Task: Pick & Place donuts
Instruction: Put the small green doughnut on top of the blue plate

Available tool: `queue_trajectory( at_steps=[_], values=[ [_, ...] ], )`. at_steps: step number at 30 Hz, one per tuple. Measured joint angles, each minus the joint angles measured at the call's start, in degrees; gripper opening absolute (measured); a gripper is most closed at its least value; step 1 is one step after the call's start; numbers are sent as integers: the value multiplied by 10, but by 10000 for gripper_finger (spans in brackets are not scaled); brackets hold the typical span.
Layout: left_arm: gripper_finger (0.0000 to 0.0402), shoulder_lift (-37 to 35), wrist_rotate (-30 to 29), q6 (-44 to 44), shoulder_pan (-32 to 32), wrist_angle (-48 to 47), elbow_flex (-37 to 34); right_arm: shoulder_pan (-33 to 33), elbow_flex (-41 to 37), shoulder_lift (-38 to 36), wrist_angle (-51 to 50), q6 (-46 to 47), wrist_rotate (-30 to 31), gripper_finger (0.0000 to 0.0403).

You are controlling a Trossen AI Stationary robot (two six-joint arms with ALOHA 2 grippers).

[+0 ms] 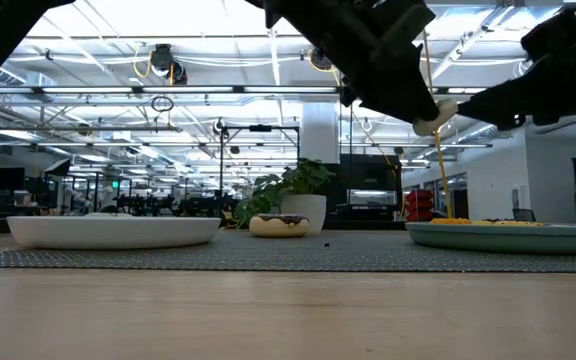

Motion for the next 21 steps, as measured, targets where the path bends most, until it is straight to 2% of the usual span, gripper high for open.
queue_trajectory(
  at_steps=[5,14,21],
  values=[
    [131,0,2,2,0,-7,0,0,0,95,77,12,-2,209],
    [131,0,-11,0,4,-12,0,0,4,241,196,52,-16,286],
    [131,0,-11,1,4,-13,0,0,40,332,219,48,-18,292]
  ],
)
